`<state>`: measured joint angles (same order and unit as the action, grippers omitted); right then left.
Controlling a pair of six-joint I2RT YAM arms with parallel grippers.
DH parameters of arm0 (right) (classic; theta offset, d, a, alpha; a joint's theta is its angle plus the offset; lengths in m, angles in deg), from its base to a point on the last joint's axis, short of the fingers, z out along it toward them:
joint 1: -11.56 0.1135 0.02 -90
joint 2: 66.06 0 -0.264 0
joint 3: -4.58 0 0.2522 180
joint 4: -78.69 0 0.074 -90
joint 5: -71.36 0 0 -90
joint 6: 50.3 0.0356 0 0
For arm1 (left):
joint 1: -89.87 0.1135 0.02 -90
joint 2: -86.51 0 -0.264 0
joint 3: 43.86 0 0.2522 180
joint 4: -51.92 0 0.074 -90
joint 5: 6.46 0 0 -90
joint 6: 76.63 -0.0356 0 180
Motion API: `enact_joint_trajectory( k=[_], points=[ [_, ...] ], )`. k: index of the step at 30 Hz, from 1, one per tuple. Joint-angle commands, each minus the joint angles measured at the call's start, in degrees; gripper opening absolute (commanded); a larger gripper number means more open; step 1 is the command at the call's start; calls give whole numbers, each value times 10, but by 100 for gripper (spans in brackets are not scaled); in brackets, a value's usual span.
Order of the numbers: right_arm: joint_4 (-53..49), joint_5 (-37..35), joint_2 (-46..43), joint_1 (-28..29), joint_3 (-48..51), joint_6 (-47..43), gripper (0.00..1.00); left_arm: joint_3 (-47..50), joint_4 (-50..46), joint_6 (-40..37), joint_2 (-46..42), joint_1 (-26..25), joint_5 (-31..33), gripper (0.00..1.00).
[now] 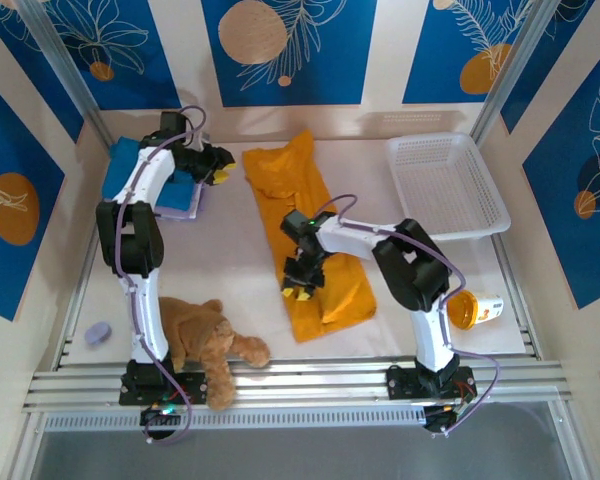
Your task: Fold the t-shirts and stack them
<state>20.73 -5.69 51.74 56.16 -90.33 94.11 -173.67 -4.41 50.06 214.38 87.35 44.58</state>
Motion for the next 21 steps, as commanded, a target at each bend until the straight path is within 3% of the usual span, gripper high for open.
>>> enact_joint_trajectory(
  k=[1, 10, 13, 21],
  points=[
    [25, 30, 25, 24, -61, 34, 32, 15, -15, -19, -23, -5, 3, 41],
    [-37, -45, -85, 4, -44, -21, 32, 85, 4, -35, -44, -57, 32, 43],
    [-69, -84, -134, -15, 9, -39, 32, 144, 26, -35, -74, -76, 43, 43],
    [-59, -107, -253, -59, 201, -26, 32, 258, 75, -17, -116, -163, 66, 43]
  ],
)
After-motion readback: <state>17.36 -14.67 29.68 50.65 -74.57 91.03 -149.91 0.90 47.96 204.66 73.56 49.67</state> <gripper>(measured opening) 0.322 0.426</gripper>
